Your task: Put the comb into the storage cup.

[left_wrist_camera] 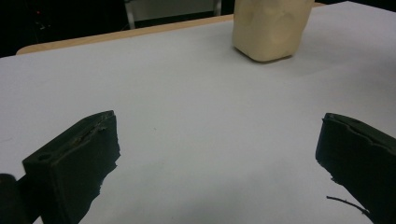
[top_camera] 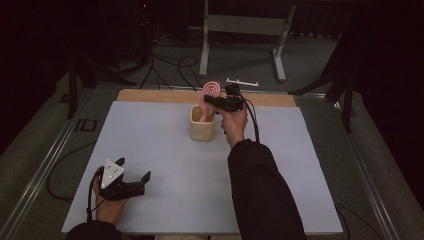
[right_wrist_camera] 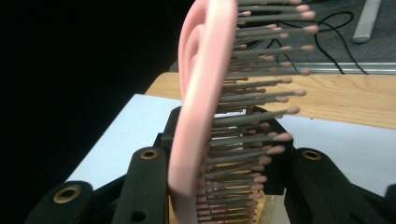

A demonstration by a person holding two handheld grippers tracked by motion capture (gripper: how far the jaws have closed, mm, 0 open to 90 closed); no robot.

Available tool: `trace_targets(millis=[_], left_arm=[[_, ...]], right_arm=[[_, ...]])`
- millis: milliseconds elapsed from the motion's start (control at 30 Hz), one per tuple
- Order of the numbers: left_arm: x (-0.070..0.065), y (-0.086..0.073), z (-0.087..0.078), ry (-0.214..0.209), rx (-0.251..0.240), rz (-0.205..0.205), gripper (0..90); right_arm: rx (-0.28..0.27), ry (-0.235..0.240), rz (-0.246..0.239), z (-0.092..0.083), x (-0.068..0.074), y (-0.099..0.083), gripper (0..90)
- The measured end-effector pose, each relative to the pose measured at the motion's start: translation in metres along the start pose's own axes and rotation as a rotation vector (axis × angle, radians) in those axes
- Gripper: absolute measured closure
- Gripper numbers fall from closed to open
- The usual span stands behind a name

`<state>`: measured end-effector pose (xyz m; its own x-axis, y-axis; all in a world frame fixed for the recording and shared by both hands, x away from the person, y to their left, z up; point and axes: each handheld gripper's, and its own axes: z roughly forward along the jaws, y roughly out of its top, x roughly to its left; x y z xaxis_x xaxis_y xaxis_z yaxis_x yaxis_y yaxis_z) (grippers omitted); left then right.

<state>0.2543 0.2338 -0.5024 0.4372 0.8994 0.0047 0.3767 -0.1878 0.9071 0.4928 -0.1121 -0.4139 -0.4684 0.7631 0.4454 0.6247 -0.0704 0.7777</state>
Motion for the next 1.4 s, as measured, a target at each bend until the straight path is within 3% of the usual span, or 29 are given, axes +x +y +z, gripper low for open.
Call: trace_targets(millis=[233,333,433,533,667,700,833,1167,1400], left_arm=[[0.000,0.000,0.000,0.001,-0.001,0.001,0.1],[0.000,0.000,0.000,0.001,-0.001,0.002,0.1],[0.000,0.000,0.000,0.001,0.002,0.002,0.1],[-0.001,0.000,0.001,0.001,0.006,0.006,0.1],[-0.001,0.000,0.001,0.001,0.006,0.006,0.1],[-0.001,-0.001,0.001,0.003,0.008,0.006,0.1],[-0.002,-0.001,0.002,0.004,0.012,0.010,0.1],[-0.002,-0.001,0.002,0.007,0.012,0.010,0.1],[-0.002,-0.001,0.002,0.010,0.014,0.011,0.1]], right_arm=[[-0.002,-0.039,-0.016,0.000,0.000,0.000,57.3],[0.005,-0.077,-0.050,-0.001,0.001,-0.001,46.8],[0.008,-0.073,-0.080,-0.003,0.002,-0.001,36.1],[0.042,-0.069,-0.102,-0.006,0.001,-0.001,32.2],[0.047,-0.079,-0.103,-0.009,-0.001,-0.002,27.9],[0.037,-0.084,-0.114,-0.012,-0.001,-0.003,17.9],[0.043,-0.096,-0.141,-0.014,-0.001,-0.004,9.8],[0.048,-0.111,-0.234,-0.028,0.004,-0.011,8.3],[0.032,-0.112,-0.290,-0.047,0.006,-0.023,8.3]])
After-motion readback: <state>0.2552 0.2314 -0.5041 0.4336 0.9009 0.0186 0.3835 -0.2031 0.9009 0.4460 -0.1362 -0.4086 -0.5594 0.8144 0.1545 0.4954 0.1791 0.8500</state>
